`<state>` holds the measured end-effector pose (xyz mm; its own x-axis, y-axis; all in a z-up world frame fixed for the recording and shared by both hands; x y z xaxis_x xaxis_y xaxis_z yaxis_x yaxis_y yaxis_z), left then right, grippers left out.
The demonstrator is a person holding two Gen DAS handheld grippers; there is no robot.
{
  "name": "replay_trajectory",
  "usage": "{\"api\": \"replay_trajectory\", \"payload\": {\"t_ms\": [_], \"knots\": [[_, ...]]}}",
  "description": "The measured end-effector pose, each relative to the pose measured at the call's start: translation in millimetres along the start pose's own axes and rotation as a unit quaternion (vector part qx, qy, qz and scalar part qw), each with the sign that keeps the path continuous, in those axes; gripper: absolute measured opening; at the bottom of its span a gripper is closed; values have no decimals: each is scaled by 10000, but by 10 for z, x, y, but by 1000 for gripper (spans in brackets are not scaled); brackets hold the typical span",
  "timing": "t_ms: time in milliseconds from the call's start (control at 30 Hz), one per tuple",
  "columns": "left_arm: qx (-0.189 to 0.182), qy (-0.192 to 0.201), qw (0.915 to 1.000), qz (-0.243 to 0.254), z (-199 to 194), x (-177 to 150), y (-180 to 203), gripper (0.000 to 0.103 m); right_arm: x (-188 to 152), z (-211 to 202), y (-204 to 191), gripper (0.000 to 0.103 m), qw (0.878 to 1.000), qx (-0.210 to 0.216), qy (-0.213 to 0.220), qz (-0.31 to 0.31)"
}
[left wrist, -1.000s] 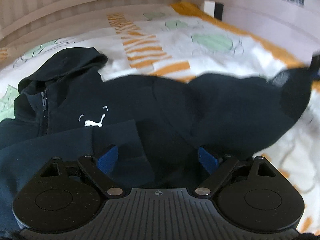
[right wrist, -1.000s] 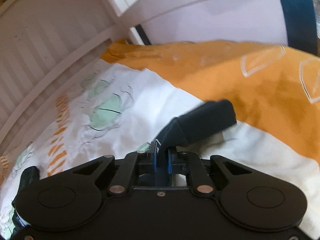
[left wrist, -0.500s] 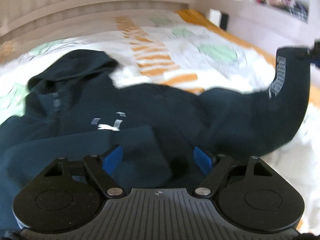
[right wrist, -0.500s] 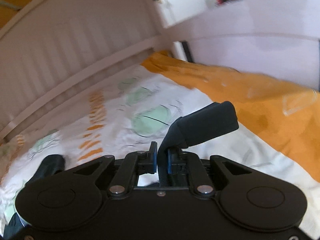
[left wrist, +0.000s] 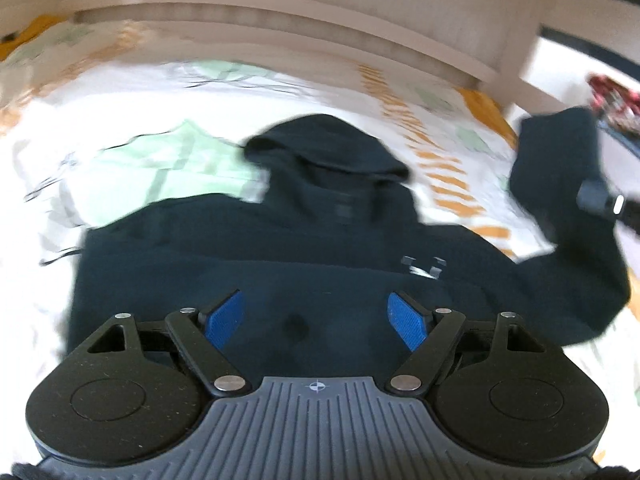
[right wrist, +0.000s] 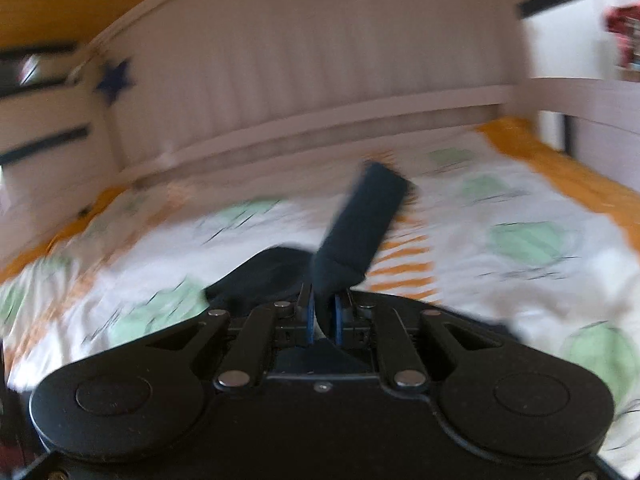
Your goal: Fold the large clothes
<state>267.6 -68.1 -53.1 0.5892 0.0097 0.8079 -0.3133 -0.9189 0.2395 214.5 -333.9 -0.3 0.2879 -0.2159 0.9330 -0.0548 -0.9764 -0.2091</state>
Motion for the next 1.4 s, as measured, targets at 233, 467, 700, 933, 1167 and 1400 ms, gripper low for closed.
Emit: {"api": "replay_trajectory", "payload": {"t_ms": [233,467,700,933,1167,1400], "knots": [[193,-49,9971,-734,-155,-12,-604,78,-703,431,-888,18,9940,528,-717,-633],[249,-134,9936,-1091,-215,-135,-905,78,-1239,434,-1353,23,9866,619,-1016,-1115],[112,-112,9936,-1117,-266,-120,-926,78,-1265,235,-1414,71,9827,1068,-1046,-1097],[-78,-131,9950,-984,-238,-88,-746,78,-1140,-183,-1212,85,9751,1489,-935,-1349],[-167,-356,9957,-841,-15,-149,-482,78,-1028,-268,-919,86,9694,1235,-857,-1942],[155,-711,9939,-825,270,-257,-424,78,-1091,-242,-577,87,9823,856,-691,-1513]]}}
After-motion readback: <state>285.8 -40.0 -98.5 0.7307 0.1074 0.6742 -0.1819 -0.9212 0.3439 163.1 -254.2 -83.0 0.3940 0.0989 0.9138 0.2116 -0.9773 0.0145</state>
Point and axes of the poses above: each gripper's, at about its wrist camera, not at the fingertips, and z roughly the way its jaws point, y to its right, x to its top, the point moved 1 cm from there along z, roughly the way its jaws point, and after that the axes turned 8 degrees about y, right-handed, at the moved point
